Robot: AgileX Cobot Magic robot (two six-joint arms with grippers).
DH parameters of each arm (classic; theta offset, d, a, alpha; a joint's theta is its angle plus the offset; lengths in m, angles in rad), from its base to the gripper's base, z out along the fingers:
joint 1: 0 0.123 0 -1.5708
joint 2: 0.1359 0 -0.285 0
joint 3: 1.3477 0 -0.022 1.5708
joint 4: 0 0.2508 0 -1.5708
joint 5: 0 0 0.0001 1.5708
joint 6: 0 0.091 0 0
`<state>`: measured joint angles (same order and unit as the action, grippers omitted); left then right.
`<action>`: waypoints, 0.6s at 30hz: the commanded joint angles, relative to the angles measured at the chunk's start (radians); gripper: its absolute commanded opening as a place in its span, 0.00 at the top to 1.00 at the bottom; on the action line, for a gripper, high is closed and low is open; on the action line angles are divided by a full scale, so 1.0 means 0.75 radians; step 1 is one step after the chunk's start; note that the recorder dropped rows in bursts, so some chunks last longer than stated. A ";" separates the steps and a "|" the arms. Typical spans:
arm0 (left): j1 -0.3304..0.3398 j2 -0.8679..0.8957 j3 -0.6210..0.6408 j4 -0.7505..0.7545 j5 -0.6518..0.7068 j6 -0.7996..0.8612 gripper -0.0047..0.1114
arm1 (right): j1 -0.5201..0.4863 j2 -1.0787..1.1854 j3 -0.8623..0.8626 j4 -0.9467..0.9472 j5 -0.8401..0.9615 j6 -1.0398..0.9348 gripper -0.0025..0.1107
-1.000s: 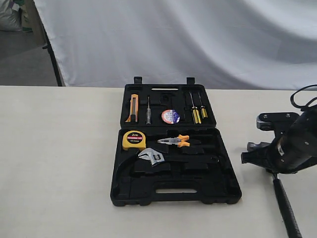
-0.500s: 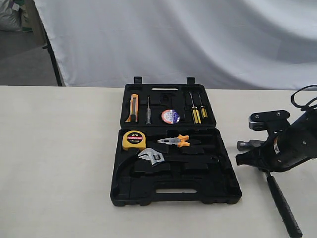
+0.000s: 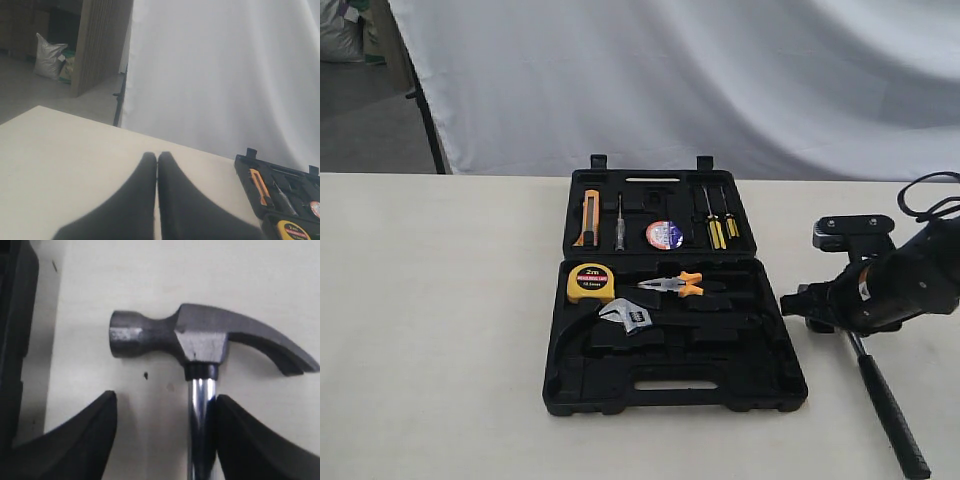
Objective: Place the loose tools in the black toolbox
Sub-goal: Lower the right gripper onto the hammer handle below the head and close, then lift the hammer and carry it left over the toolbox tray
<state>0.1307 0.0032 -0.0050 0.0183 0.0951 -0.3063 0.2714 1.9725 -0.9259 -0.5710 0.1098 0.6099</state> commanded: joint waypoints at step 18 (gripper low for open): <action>0.034 -0.004 -0.004 0.006 -0.010 -0.006 0.95 | -0.159 -0.243 -0.032 0.011 0.189 0.009 0.98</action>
<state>0.1307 0.0032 -0.0050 0.0183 0.0951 -0.3063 0.1644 1.8583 -0.9459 -0.5657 0.2678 0.6143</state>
